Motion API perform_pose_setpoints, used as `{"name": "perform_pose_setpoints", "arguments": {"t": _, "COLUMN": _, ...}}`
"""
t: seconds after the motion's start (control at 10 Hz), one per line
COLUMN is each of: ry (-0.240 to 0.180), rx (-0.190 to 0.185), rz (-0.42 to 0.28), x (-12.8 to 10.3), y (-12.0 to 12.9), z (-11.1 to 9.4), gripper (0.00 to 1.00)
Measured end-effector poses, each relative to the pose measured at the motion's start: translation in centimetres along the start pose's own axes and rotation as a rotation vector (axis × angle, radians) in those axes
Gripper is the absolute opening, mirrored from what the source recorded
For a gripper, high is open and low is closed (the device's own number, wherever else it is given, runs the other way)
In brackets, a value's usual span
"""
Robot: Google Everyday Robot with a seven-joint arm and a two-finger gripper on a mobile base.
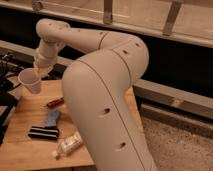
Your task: Pick up the ceramic cup
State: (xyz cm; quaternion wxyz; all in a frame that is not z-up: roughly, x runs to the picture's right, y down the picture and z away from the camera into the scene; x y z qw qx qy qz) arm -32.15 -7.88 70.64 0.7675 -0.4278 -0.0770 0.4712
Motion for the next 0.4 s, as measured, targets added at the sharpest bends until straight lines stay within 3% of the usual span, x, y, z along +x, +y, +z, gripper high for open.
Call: {"name": "perform_pose_setpoints", "arguments": {"t": 0.4, "ry": -0.008, "rx": 0.014, "rz": -0.011, "x": 0.1, "y": 0.6, "z": 1.0, "gripper": 0.07}}
